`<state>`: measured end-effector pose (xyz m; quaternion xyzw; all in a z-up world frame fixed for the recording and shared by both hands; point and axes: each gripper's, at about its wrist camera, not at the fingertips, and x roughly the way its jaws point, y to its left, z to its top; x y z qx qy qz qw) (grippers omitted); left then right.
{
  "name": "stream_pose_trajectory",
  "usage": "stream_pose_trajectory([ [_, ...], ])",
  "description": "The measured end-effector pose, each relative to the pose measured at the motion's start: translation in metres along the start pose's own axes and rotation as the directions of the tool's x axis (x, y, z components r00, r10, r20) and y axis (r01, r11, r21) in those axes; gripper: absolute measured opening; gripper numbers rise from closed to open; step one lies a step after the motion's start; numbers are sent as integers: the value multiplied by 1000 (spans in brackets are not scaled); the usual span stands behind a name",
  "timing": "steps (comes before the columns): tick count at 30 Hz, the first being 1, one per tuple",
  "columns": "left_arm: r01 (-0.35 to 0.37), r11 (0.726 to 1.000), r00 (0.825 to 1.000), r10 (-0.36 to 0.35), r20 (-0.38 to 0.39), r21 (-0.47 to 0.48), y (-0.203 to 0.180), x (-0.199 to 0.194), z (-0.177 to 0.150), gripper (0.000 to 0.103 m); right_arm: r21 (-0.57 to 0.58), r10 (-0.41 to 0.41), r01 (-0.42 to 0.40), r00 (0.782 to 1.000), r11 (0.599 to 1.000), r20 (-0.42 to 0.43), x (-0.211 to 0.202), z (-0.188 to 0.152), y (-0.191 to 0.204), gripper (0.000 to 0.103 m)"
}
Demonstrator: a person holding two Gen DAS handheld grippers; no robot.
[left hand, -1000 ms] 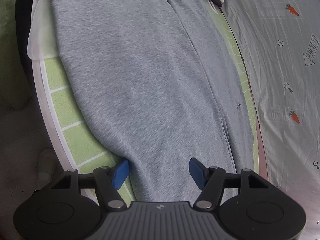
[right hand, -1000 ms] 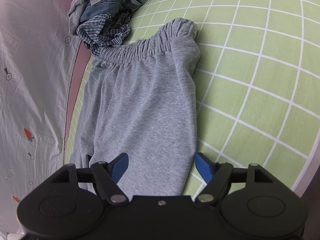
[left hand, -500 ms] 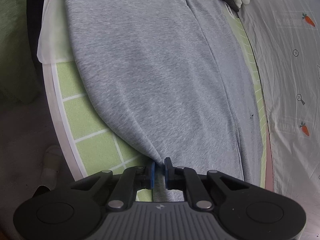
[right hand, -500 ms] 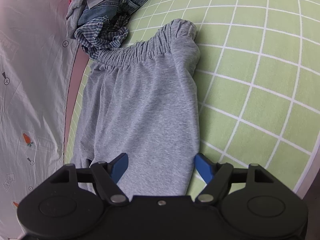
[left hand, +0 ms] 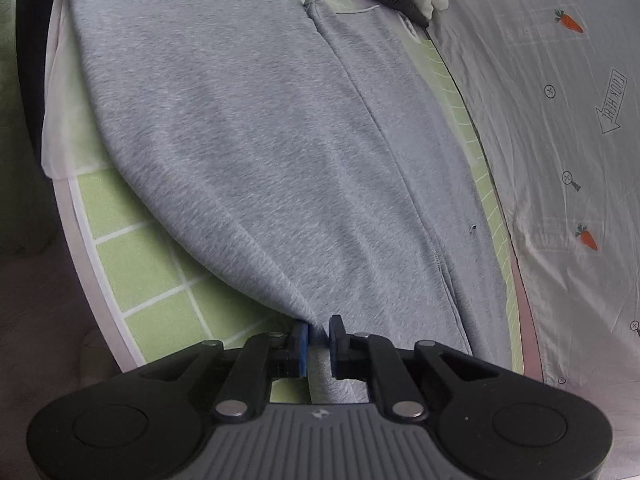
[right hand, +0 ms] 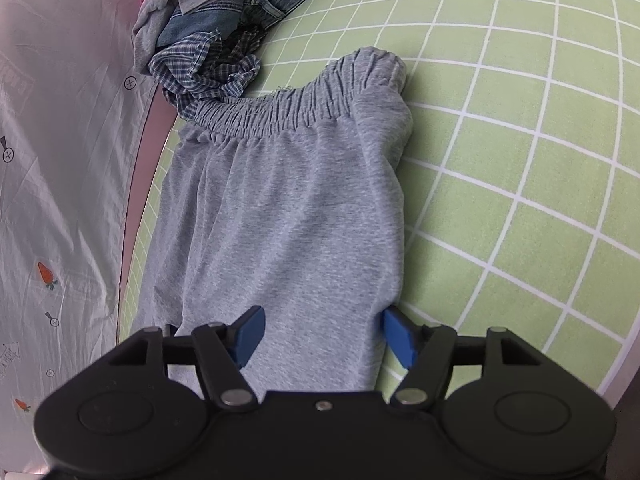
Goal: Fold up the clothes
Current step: 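Grasp the grey leg cuffs with the left gripper and lift them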
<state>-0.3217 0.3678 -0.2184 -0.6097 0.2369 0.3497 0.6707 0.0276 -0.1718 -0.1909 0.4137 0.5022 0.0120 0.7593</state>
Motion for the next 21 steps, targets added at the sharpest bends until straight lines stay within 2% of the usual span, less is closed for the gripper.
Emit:
stream_pose_trajectory([
  [4, -17, 1000, 1000, 17, -16, -24, 11, -5, -2, 28, -4, -1, 1, 1000, 1000, -7, 2, 2, 3, 67],
  [9, -32, 997, 999, 31, -16, -71, 26, -14, 0, 36, 4, 5, -5, 1000, 1000, -10, 4, 1, 3, 68],
  [12, -39, 992, 999, 40, 7, -122, 33, -16, 6, 36, 8, 9, -9, 1000, 1000, -10, 5, 2, 4, 70],
  [17, -51, 993, 998, 56, 43, -104, 30, -18, 17, 37, 4, 8, -8, 1000, 1000, -9, 7, 3, 6, 71],
  [21, -35, 988, 997, 45, 69, -148, 32, -16, 24, 36, 16, 0, 0, 1000, 1000, 10, 7, 7, 6, 70],
])
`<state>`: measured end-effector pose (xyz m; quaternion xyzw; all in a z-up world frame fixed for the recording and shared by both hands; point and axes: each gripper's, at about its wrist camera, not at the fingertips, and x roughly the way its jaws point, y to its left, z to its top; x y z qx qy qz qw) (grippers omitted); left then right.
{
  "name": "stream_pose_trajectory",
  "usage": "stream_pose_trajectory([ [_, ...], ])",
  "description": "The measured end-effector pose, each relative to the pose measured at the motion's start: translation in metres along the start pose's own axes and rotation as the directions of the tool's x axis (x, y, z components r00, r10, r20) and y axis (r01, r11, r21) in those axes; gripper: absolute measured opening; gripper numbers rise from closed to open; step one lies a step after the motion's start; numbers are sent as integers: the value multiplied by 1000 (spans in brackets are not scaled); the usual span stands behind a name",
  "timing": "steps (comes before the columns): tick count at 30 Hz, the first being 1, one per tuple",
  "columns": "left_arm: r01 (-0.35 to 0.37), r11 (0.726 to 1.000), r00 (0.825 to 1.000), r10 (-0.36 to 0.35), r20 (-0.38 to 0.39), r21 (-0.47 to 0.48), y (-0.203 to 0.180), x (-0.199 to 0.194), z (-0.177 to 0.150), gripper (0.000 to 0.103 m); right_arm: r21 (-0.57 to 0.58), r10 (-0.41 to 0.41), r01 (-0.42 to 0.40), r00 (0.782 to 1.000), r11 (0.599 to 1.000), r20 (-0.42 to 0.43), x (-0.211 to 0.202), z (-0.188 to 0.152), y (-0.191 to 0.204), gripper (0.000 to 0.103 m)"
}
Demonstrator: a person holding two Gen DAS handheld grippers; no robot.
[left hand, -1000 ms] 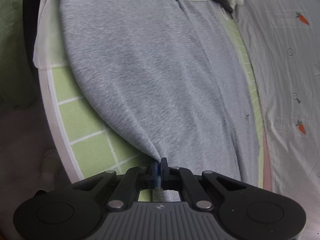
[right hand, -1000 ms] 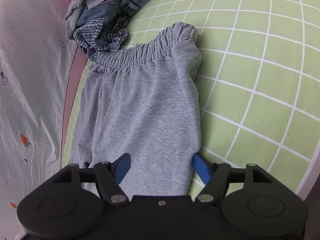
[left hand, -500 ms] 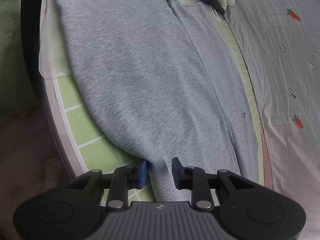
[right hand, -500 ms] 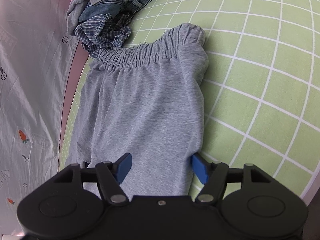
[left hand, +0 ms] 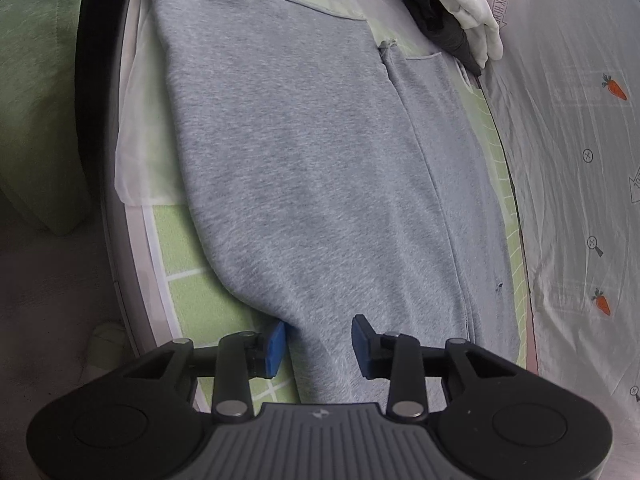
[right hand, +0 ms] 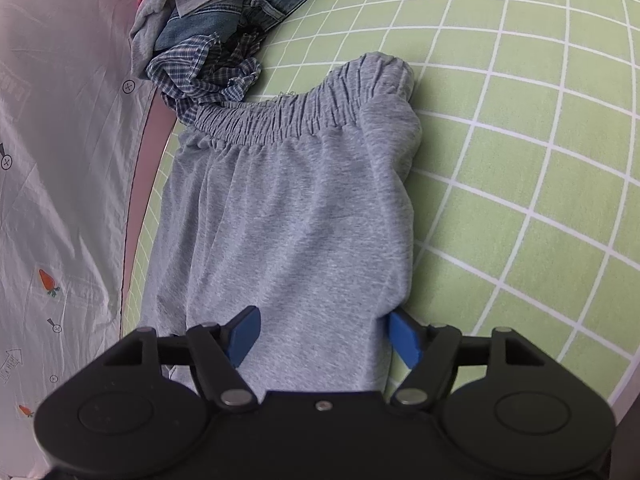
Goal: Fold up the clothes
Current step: 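Grasp the grey leg cuffs with the left gripper and lift them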
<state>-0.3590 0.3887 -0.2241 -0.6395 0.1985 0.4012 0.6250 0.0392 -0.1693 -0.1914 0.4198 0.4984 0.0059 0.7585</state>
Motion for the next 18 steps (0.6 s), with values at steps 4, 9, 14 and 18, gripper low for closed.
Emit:
stream_pose_trajectory([
  [4, -31, 999, 999, 32, 26, -39, 1, 5, 9, 3, -3, -27, 27, 1000, 1000, -2, 4, 4, 2, 36],
  [9, 23, 999, 994, -20, 111, -27, -11, -10, 20, 1, 48, 0, -2, 999, 999, 40, -3, 4, -3, 2],
  [14, 97, 993, 976, -109, 191, 70, -58, -42, 31, 1, 74, 117, -124, 989, 990, 92, -29, 9, 5, 1],
  [18, 179, 950, 941, -241, 239, 254, -109, -78, 35, 1, 42, 229, -238, 962, 970, 151, -66, 13, 33, 1],
])
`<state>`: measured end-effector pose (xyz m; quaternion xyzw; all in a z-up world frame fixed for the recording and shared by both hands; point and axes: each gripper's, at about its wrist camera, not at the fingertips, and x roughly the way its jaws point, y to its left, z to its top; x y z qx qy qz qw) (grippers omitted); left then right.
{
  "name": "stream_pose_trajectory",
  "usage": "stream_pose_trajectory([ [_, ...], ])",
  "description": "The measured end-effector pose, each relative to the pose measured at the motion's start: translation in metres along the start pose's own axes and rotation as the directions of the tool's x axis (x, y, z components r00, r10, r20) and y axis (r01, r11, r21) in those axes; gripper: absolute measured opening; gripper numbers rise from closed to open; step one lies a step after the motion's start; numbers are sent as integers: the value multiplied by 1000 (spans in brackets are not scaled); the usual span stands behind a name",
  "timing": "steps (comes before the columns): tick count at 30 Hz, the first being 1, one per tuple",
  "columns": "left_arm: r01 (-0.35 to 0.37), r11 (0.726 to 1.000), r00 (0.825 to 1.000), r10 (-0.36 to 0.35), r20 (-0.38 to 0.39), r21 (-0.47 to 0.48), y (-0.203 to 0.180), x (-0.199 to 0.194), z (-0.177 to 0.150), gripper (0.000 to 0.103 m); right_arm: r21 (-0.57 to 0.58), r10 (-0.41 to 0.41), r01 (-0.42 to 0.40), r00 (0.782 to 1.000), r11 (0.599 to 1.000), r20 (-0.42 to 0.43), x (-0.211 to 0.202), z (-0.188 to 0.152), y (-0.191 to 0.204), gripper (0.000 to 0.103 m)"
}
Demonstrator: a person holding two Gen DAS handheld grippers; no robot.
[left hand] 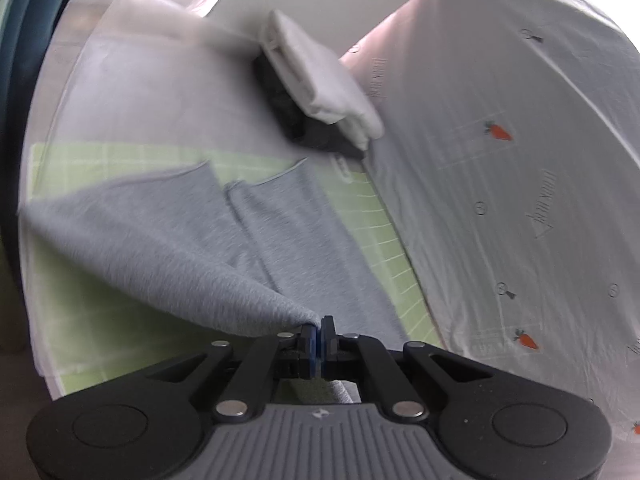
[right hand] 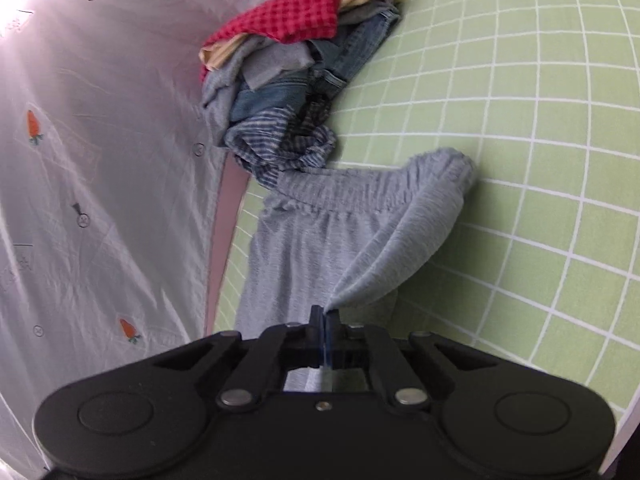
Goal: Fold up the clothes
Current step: 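Grasp the grey leg cuffs with the left gripper and lift them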
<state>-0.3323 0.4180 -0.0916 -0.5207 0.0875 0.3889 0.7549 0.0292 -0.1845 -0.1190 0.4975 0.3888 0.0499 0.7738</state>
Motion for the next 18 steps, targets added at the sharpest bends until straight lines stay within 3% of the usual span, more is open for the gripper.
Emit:
stream_pose_trajectory([
  [1, 13, 1000, 1000, -13, 4, 23, -6, -2, 3, 1, -10, 17, -16, 1000, 1000, 16, -5, 1, 8, 1],
  [4, -51, 998, 999, 51, -2, 34, -6, 13, 3, 1, -45, 63, -60, 996, 997, 63, -17, 3, 30, 1],
  [6, -100, 995, 995, 100, -11, -8, -1, 26, 1, 1, -119, 10, -2, 998, 993, 68, -8, 0, 35, 1],
  [9, -112, 993, 994, 113, 11, -34, -7, 36, 2, 1, -102, -24, 31, 998, 994, 60, 6, -5, 34, 1],
  [14, -99, 987, 994, 93, 55, 125, -60, 81, 26, 1, -147, -25, 39, 995, 988, 101, 28, -5, 64, 1],
  [18, -35, 964, 998, 22, 51, 263, -121, 174, 57, 2, -255, -26, 51, 995, 966, 100, 83, 10, 114, 1],
])
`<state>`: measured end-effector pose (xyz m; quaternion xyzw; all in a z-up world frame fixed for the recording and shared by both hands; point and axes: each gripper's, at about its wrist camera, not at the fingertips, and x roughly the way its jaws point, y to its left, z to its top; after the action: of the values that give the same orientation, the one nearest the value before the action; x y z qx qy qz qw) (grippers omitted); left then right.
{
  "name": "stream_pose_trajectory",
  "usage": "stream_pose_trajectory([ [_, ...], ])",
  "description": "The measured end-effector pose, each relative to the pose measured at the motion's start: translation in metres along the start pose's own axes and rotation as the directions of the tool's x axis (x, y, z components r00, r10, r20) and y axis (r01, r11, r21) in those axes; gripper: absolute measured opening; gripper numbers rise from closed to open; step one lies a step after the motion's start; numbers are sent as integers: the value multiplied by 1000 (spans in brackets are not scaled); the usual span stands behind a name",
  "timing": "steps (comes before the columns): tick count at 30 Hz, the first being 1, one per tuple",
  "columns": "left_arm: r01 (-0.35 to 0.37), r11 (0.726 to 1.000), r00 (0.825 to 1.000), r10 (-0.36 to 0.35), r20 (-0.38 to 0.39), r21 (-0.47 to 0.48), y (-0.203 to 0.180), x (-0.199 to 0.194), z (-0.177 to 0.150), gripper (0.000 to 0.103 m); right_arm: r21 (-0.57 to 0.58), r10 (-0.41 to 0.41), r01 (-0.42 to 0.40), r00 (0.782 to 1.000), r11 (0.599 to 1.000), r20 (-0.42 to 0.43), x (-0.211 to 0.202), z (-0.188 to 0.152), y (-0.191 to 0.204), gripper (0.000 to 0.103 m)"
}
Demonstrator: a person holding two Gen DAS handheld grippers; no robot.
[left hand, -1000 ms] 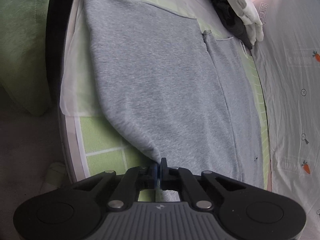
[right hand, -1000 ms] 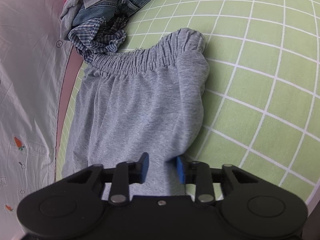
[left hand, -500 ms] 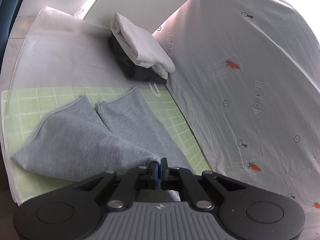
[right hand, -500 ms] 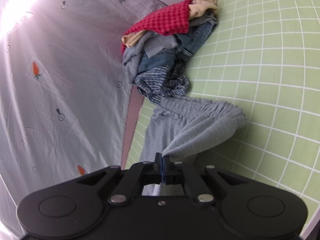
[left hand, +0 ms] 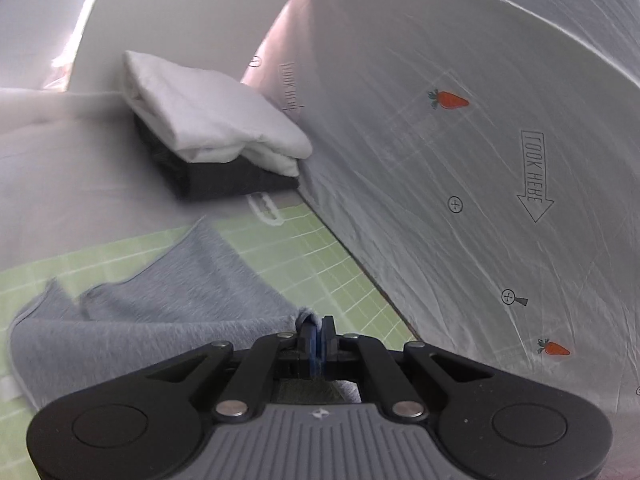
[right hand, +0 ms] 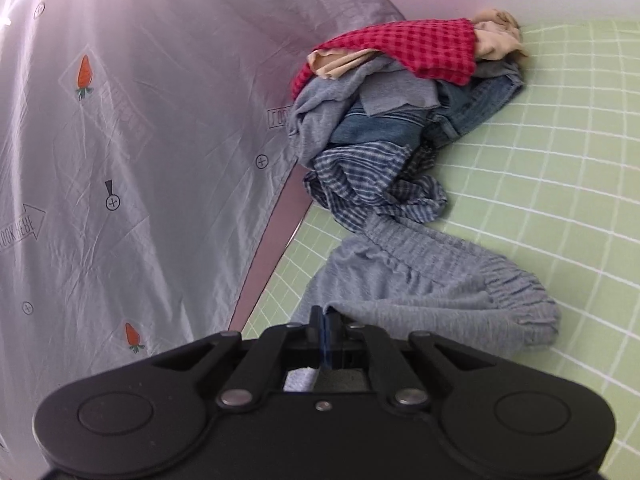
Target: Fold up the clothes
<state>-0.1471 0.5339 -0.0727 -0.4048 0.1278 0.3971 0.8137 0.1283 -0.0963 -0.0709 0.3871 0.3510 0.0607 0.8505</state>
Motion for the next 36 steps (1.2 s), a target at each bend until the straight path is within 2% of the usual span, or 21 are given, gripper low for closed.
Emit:
stream_pose_trajectory([
  [2, 12, 999, 999, -10, -40, 52, -29, 61, 15, 11, -29, -10, 10, 1000, 1000, 0, 46, 10, 28, 1],
  [3, -7, 998, 998, 11, -63, 66, -42, 87, 18, 15, -43, -14, 14, 1000, 999, 1, 69, 15, 41, 1],
  [5, -26, 996, 994, 34, -107, 80, -61, 124, 18, 22, -104, -9, 8, 1000, 995, -10, 123, 24, 67, 8],
  [6, -28, 996, 992, 38, -120, 85, -65, 129, 13, 26, -154, -42, 36, 999, 987, -35, 155, 27, 83, 30],
  [7, -30, 995, 991, 42, -130, 91, -68, 133, 8, 30, -169, -75, 64, 995, 984, -62, 172, 28, 93, 42],
  [8, -36, 993, 991, 49, -126, 109, -67, 129, 0, 34, -185, -82, 64, 993, 981, -89, 182, 26, 101, 41],
  [9, -59, 989, 989, 76, -126, 137, -63, 122, -11, 46, -225, -82, 62, 993, 972, -80, 178, 19, 102, 44],
  [10, -90, 984, 984, 111, -137, 151, -57, 116, -21, 52, -264, -82, 61, 994, 963, -71, 174, 12, 103, 51],
  [12, -157, 975, 967, 184, -174, 160, -38, 102, -42, 52, -335, -124, 98, 991, 937, -56, 161, -4, 96, 61],
  [16, -275, 949, 920, 306, -244, 150, -5, 77, -72, 52, -385, -289, 250, 956, 889, -46, 130, -36, 53, 62],
  [18, -332, 932, 896, 360, -259, 146, 11, 66, -81, 53, -350, -363, 325, 931, 879, -47, 118, -45, 29, 62],
  [21, -392, 909, 864, 416, -284, 140, 27, 59, -89, 55, -260, -416, 388, 907, 884, -61, 110, -45, 0, 67],
  [23, -403, 905, 857, 425, -291, 133, 32, 61, -92, 55, -211, -437, 413, 896, 886, -81, 116, -42, -12, 68],
  [25, -408, 903, 860, 429, -276, 134, 31, 64, -92, 58, -168, -441, 422, 892, 891, -102, 123, -40, -20, 70],
  [29, -411, 898, 860, 439, -258, 157, 25, 75, -92, 56, -149, -422, 404, 898, 903, -122, 138, -39, -19, 70],
  [30, -429, 887, 852, 460, -248, 173, 23, 77, -92, 47, -155, -423, 405, 899, 901, -113, 141, -40, -17, 69],
  [31, -445, 874, 843, 482, -238, 193, 20, 79, -92, 29, -170, -425, 405, 900, 898, -100, 143, -41, -14, 64],
  [32, -454, 860, 833, 503, -233, 233, 16, 82, -92, 20, -191, -438, 416, 894, 889, -94, 146, -42, -12, 57],
  [33, -439, 859, 834, 499, -235, 265, 14, 84, -92, 7, -212, -452, 426, 888, 879, -89, 149, -43, -10, 30],
  [34, -422, 864, 840, 487, -240, 276, 14, 84, -92, 3, -228, -464, 436, 882, 871, -87, 150, -43, -9, 14],
  [36, -410, 867, 843, 478, -246, 282, 17, 81, -92, 2, -218, -458, 432, 885, 875, -83, 146, -42, -12, 6],
])
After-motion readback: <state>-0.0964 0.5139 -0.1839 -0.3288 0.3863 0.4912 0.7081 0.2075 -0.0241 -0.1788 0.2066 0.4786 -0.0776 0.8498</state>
